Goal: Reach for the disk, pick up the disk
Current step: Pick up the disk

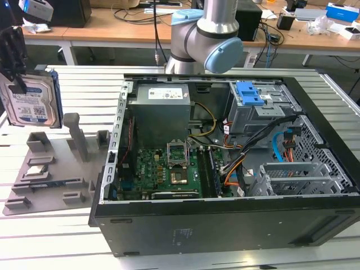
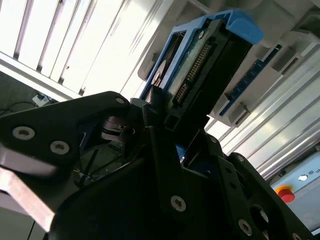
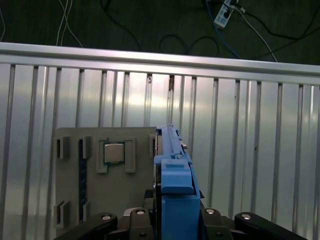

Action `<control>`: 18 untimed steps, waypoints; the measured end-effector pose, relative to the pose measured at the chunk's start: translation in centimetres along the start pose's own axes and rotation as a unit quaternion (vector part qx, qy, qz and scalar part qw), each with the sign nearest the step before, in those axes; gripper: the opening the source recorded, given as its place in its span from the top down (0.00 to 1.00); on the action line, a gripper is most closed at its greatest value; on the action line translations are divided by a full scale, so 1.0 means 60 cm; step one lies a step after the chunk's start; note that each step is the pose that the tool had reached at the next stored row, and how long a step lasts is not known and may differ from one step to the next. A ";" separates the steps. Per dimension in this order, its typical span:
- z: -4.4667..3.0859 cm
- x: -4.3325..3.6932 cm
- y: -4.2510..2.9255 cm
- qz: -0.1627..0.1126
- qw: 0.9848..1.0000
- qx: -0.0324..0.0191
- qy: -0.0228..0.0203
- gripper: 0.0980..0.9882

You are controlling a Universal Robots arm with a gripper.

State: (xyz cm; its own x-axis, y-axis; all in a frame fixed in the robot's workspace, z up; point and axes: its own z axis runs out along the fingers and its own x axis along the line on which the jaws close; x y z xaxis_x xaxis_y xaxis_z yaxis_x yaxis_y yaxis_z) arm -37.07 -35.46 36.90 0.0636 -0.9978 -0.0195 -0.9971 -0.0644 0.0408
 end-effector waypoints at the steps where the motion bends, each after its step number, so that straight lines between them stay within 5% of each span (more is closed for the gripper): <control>1: -0.006 0.000 0.000 0.000 1.000 0.000 0.000 0.70; 11: -0.049 -0.002 0.002 0.000 1.000 0.000 0.000 0.70; 18: -0.091 -0.004 0.003 0.000 1.000 0.000 0.000 0.70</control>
State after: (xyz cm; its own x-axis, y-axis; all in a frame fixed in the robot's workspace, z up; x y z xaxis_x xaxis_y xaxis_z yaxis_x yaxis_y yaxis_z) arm -37.06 -35.32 42.36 0.0636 -0.9978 -0.0195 -0.9971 -0.0643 0.0408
